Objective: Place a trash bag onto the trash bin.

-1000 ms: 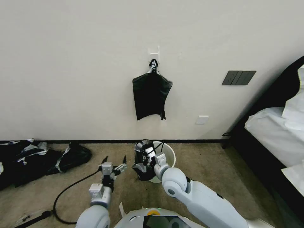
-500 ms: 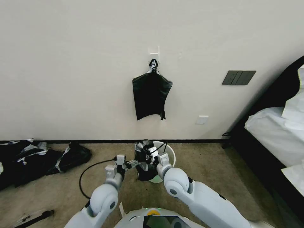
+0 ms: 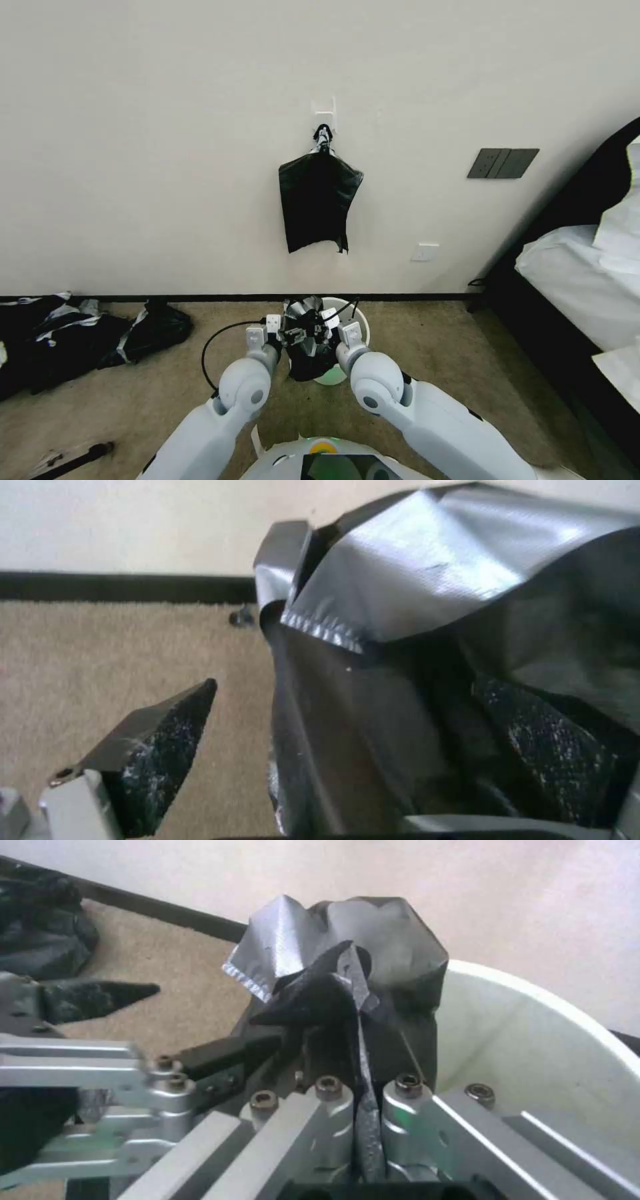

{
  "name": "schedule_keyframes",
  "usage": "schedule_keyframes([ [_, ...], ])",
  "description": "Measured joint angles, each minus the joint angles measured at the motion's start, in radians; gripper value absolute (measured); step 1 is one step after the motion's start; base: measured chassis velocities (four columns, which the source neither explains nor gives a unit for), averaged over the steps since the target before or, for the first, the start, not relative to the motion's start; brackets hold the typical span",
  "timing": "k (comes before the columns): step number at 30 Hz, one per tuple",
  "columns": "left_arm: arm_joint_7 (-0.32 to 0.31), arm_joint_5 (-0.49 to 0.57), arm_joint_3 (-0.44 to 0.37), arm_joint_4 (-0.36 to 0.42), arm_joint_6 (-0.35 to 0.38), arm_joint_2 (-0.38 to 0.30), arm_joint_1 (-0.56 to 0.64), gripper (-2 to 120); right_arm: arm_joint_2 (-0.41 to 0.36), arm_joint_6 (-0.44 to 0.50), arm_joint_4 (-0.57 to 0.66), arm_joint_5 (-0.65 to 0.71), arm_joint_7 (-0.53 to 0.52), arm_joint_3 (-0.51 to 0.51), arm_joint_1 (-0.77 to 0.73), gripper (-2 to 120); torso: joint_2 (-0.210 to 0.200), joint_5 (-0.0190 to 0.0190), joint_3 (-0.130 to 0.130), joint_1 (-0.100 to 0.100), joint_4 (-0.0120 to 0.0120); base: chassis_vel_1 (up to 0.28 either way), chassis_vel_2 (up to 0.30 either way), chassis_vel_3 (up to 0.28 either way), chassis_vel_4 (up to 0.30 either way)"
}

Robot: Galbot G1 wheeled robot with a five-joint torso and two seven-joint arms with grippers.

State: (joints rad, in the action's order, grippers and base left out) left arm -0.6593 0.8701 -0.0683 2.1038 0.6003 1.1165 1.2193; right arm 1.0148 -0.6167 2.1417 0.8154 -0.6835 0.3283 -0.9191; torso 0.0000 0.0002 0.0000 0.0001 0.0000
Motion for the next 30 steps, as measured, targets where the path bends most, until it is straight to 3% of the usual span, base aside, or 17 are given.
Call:
schedule_keyframes([
  [8,-0.100,0.186,0.022,-0.088,0.026,0.055,-0.085,92,-0.017,0.000,0.015,0.001,-0.005,-0.011,-0.015,0,0.000,-0.0001,0.000,0.000,0.0000,0.000,0.000,0.000,0.000],
  [22,-0.184,0.289,0.029,-0.173,0.040,0.128,-0.153,84,-0.023,0.000,0.022,0.001,-0.011,-0.018,-0.030,0,0.000,-0.0002,0.000,0.000,0.0000,0.000,0.000,0.000,0.000],
  [25,-0.195,0.304,0.030,-0.189,0.048,0.133,-0.167,78,-0.024,0.000,0.022,0.001,-0.012,-0.019,-0.030,0,0.000,-0.0001,0.000,0.000,-0.0001,0.000,0.000,0.000,0.000],
  [30,-0.224,0.325,0.039,-0.227,0.069,0.154,-0.195,57,-0.030,0.001,0.027,0.001,-0.012,-0.022,-0.030,0,0.000,-0.0001,0.000,0.000,-0.0001,0.000,0.000,0.000,0.000],
])
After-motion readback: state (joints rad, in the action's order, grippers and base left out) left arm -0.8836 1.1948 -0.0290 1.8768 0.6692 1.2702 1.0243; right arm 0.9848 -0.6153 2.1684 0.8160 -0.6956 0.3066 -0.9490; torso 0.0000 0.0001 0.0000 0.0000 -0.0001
